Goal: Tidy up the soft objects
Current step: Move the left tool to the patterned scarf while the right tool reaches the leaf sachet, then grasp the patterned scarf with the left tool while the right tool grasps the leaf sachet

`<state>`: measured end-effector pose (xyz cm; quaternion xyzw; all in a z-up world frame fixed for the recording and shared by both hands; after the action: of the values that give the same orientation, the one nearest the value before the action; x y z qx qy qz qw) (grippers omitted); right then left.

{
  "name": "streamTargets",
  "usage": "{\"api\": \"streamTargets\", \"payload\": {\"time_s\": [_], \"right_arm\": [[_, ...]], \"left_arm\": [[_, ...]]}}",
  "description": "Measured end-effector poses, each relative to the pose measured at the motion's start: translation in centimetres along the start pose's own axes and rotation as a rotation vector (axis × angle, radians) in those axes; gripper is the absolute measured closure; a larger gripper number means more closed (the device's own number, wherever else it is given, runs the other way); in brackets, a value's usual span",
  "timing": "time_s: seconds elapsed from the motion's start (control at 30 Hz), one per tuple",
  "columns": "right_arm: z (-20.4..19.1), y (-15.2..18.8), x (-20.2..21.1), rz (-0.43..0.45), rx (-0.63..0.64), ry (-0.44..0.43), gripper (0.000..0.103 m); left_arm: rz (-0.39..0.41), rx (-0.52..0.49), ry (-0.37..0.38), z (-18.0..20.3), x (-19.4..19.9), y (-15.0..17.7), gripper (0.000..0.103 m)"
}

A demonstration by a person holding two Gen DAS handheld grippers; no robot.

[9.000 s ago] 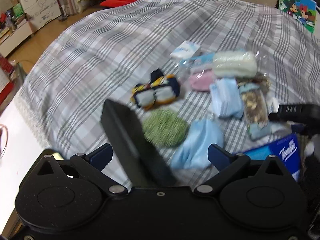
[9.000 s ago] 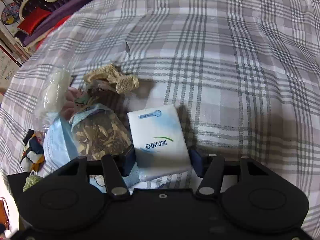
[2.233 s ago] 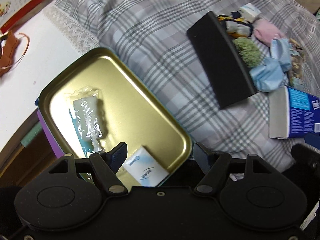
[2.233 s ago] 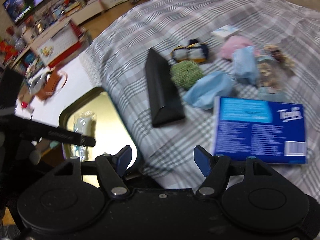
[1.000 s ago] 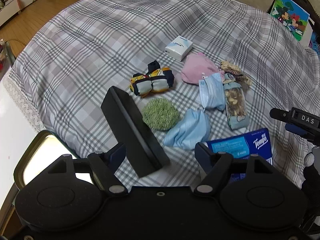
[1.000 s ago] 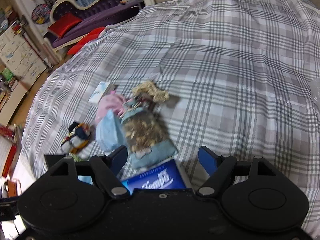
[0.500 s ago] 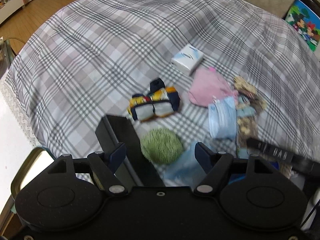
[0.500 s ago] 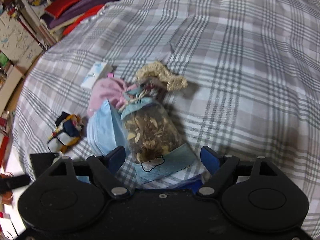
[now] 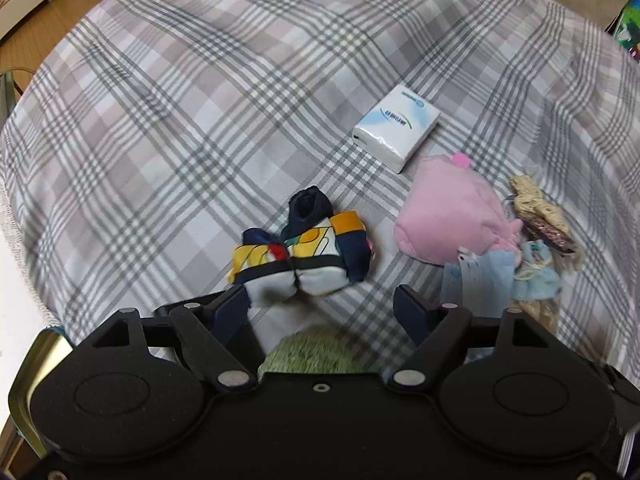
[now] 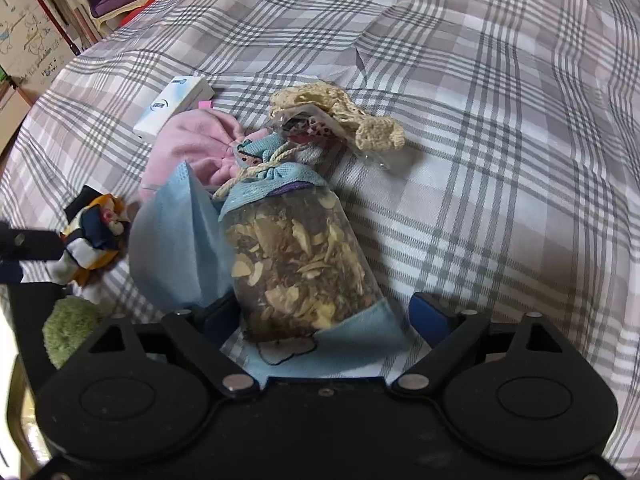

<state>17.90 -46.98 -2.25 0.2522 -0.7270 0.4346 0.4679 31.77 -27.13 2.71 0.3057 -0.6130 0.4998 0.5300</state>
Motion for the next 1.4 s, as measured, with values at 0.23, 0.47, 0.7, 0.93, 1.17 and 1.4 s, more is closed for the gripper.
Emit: {"api": "streamTargets", "payload": {"time_s": [0.23, 0.47, 0.7, 0.93, 1.17, 1.4], "right_arm": [[-0.8, 0.3, -0.4, 0.032, 0.055, 0.038, 0.01], [-0.7, 0.2, -0.4, 0.031, 0.051, 0.024, 0.009], [-0.6, 0.3, -0.3, 0.035, 0.051, 0.016, 0.009], [-0.5, 0.5, -0.1, 0.042, 0.051, 0.013, 0.009], [-0.5, 0.6, 0.1, 0.057, 0.05, 0.013, 0.016], [-0.6, 0.8, 0.3, 0.077, 0.057, 0.012, 0.029]], "left_arm": [[-0.029, 0.029, -0.057, 1.0, -2.6, -1.3, 0.025], [-0.039, 0.032, -0.108, 1.7, -3.8, -2.1, 0.021], [-0.065, 0.041, -0.126, 2.0, -4.6, -2.6, 0.016], [-0.087, 0.051, -0.127, 2.2, -5.2, -2.6, 0.011], [-0.096, 0.089, -0.108, 1.6, -5.3, -2.9, 0.011], [-0.068, 0.072, -0.143, 1.8, -5.0, -2.8, 0.038]]}}
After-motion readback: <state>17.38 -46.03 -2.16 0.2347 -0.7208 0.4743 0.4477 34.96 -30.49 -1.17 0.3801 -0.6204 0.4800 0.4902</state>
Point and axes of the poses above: each gripper's, at about its wrist camera, not at the fingertips, and x roughly against the way its jaws point, z to its right, y to its underside, the point moved 1 cm from there along -x, roughly the way its jaws point, and after that the axes turned 3 degrees about -y, right-handed, at the moved point
